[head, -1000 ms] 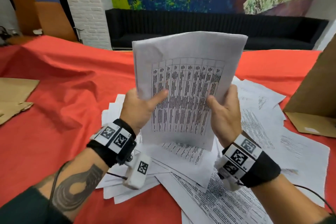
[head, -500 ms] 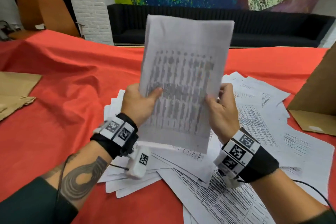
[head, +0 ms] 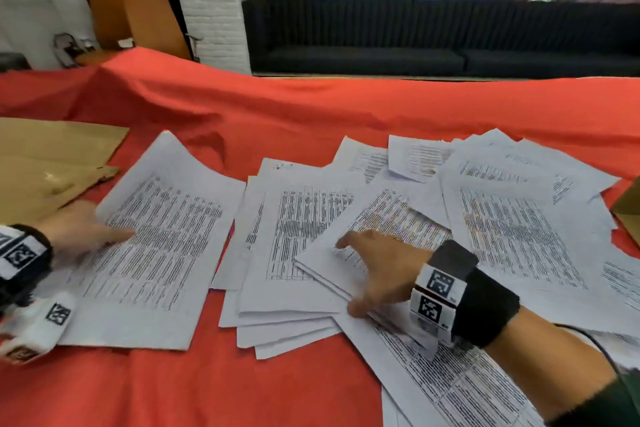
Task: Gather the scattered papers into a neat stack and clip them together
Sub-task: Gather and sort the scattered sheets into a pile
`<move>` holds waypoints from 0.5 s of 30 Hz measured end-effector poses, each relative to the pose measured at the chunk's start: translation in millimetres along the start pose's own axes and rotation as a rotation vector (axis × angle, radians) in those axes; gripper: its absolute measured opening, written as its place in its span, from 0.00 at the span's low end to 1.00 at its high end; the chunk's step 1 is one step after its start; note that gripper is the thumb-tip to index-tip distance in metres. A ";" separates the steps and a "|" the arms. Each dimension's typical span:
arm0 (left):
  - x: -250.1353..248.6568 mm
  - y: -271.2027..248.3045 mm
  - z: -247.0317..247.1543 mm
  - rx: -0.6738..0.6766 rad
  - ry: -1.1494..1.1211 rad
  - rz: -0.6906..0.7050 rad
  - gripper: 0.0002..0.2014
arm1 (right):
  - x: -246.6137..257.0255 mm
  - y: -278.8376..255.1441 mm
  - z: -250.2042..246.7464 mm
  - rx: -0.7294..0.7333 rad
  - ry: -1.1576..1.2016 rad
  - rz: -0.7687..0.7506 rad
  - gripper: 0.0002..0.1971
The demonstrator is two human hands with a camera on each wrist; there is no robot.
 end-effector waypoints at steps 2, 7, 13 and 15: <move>6.4 -18.1 -2.5 0.027 0.030 -0.025 0.16 | 3.5 8.2 10.8 -0.001 -0.057 0.017 0.50; 12.4 -34.2 -5.7 0.053 0.235 -0.052 0.17 | 5.3 18.7 26.7 -0.017 -0.093 0.072 0.48; -17.0 -12.1 1.4 -0.313 0.450 0.142 0.54 | -7.6 32.1 42.1 -0.079 -0.065 0.069 0.44; -85.3 -58.4 10.9 -0.336 0.330 0.368 0.33 | -1.6 21.3 33.7 -0.095 -0.087 0.068 0.42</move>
Point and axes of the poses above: each hand's wrist, its own y-axis towards the middle knuckle, its own z-axis out of the palm, x = y × z, the point moved 2 cm from there along y, towards the middle knuckle, and after that the axes turned 2 degrees about y, right-handed, at the moved point
